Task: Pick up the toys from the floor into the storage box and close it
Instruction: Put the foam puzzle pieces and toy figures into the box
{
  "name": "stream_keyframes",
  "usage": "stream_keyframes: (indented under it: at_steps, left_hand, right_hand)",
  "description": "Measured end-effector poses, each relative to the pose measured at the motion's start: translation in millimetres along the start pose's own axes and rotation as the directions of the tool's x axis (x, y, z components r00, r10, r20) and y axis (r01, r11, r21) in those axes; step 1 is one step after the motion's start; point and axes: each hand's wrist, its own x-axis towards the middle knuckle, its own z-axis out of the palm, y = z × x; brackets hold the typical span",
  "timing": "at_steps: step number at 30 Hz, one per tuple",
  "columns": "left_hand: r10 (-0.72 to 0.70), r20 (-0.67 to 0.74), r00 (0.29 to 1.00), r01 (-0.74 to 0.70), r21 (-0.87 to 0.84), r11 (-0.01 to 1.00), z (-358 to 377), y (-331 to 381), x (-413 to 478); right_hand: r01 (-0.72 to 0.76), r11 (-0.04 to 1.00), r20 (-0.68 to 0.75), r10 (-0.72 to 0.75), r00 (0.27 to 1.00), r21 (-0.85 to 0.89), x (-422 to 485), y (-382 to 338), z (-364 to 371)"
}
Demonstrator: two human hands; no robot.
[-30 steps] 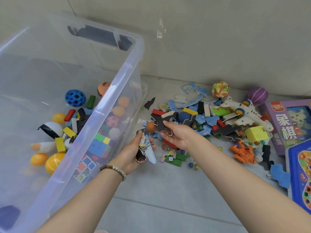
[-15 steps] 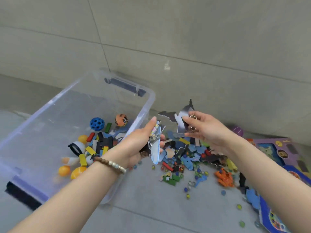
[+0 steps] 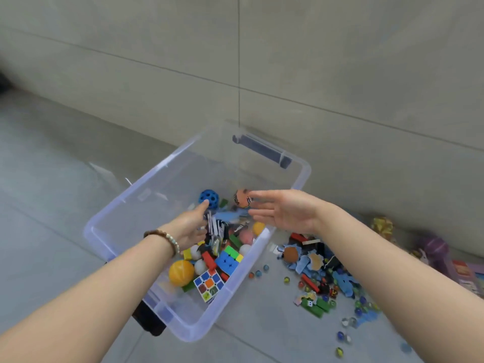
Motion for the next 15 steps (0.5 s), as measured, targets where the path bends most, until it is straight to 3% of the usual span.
stream_keyframes:
  at_steps: [3, 8, 12, 15]
  left_hand:
    - [0.1, -0.038, 0.994, -0.096, 0.096, 0.991, 12.2, 13.5, -8.1]
    - [0.235, 0.201, 0.951, -0.232, -0.041, 0.972, 66.6, 40.3, -41.6]
    - [0.212, 0.385, 0.898, -0.241, 0.029, 0.97, 127.9, 44.6, -54.4]
    - [0.157, 0.435, 0.887, -0.237, 0.136, 0.962, 172.3, 29.2, -45.9]
  right_hand:
    - [0.079, 0.993, 0.0, -0.079, 0.997, 0.086, -18.3, 4.4, -30.8]
    - [0.178, 0.962, -0.174, -0.143, 0.974, 0.206, -56.5, 20.7, -92.8]
    - [0.199, 0.954, -0.292, -0.128, 0.948, 0.225, -87.4, 49.0, -142.3]
    - [0.194, 0.966, -0.378, -0.116, 0.918, 0.173, -103.5, 77.2, -183.4]
